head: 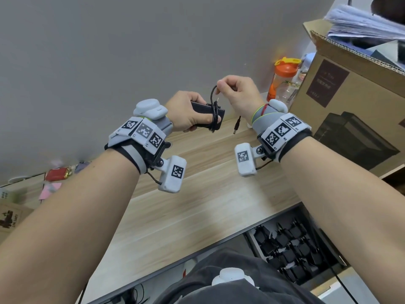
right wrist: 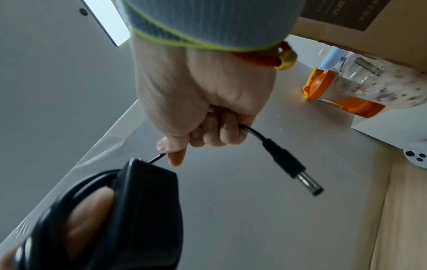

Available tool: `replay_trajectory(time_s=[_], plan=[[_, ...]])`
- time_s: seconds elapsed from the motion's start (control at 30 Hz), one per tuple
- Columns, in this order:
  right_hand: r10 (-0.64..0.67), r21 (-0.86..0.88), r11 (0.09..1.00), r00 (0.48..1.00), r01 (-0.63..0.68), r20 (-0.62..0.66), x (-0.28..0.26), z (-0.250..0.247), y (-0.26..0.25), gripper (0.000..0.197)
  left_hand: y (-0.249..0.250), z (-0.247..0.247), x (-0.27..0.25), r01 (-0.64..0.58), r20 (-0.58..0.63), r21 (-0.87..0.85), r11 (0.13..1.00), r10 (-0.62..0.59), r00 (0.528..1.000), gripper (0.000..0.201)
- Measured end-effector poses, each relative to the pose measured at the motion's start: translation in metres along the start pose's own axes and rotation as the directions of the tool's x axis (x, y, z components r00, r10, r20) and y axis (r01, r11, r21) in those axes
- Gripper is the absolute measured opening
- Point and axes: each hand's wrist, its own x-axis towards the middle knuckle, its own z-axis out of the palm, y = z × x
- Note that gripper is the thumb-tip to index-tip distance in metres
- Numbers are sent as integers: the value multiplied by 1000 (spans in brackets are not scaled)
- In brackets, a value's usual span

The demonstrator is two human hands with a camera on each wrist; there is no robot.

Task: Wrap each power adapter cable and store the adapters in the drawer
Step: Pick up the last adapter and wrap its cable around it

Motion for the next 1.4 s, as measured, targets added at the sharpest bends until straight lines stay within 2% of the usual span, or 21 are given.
replay_trajectory(time_s=[0.17,0.3,0.43,0.53,0.6,0.73,0.83,0.9,1.0,1.13,1.27,1.4], plan=[[-14,-11,1000,999,14,-40,8,-6,3,28,-1,-2,4,37,-6,12,999,-37,999,33],[43,-35,999,994,-40,96,6,1,9,27,2,-3,5,-5,7,-42,999,6,1000,34],[115,19,992,961,-124,252,-1,8,11,23,1,0,13,-55,-116,-182,982,34,993,32],[113,-16,993,926,-115,359,-7,14,12,27,-4,-4,21,-53,-255,-281,958,-21,967,33],[118,-54,993,907,-105,404,-10,17,9,26,-8,-7,26,-39,-304,-310,950,-60,951,36],[161,-91,987,870,-134,465,-13,19,-3,24,-18,-11,33,17,-368,-249,968,-111,923,38],[150,-65,989,855,-135,497,-18,19,-11,30,-26,-14,34,73,-409,-139,988,-125,904,45],[125,3,990,870,-144,478,-16,19,-13,20,-32,-16,32,92,-383,-63,994,-109,917,48],[111,190,959,897,-209,428,-11,18,-16,9,-34,-13,28,89,-294,-2,996,-86,952,37],[82,412,871,908,-266,411,-9,18,-14,3,-32,-9,29,91,-238,-67,994,-104,966,34],[75,473,840,921,-265,383,-8,21,-8,6,-28,-8,24,73,-133,-217,973,-103,986,40],[68,496,828,925,-261,373,-9,21,-6,9,-26,-5,21,41,-97,-228,973,-65,993,35]])
